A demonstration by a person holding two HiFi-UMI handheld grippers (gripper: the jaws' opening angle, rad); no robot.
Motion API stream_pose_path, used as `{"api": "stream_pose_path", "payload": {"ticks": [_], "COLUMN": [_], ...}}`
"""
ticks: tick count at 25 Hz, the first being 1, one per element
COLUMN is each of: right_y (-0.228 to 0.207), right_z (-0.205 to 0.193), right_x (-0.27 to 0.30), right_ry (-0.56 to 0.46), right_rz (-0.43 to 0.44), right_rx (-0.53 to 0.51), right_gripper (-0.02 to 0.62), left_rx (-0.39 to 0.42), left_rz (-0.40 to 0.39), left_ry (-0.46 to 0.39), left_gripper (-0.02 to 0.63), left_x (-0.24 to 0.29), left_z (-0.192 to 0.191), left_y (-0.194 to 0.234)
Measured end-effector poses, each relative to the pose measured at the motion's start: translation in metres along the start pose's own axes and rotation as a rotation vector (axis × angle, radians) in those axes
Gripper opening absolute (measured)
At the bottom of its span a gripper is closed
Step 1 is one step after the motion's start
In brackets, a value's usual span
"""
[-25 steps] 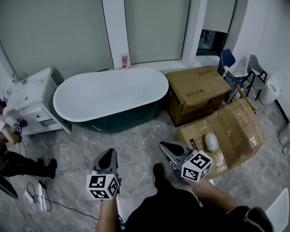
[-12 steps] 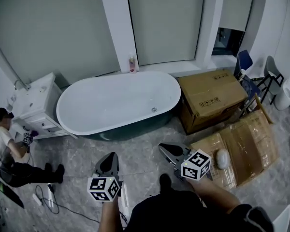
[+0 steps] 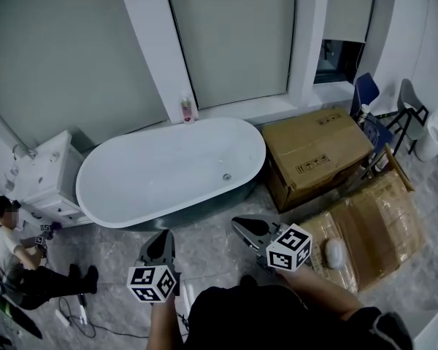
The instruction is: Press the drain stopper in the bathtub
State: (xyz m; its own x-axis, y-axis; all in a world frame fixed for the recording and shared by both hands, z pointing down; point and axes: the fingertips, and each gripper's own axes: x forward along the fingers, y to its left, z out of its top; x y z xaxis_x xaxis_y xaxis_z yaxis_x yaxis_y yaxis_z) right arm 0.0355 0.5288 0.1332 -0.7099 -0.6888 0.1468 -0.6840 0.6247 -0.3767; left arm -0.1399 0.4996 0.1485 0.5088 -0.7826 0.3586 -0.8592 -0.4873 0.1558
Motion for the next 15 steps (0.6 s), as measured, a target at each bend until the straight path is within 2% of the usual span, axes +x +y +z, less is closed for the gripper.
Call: {"api": "stream_pose_path", "payload": {"ticks": [9,15], "right_y": [-0.065,-0.138], "right_z": [0.002,0.019], "right_x": [0.052,0.134], "right_ry": [0.061,0.114], "right_rz": [-0.048,-0.1], "right_rx": [0.031,0.013], "right_gripper": [0.014,0.014], "left_rx": [-0.077,-0.123], "left_rz": [-0.079,-0.115], "left_ry": [-0.005,0.013], "left_gripper": [0.02,0.02], "left_x": [0.098,0.198], "left_z": [0.015,0.027], "left_y": [0.034,0.099]}}
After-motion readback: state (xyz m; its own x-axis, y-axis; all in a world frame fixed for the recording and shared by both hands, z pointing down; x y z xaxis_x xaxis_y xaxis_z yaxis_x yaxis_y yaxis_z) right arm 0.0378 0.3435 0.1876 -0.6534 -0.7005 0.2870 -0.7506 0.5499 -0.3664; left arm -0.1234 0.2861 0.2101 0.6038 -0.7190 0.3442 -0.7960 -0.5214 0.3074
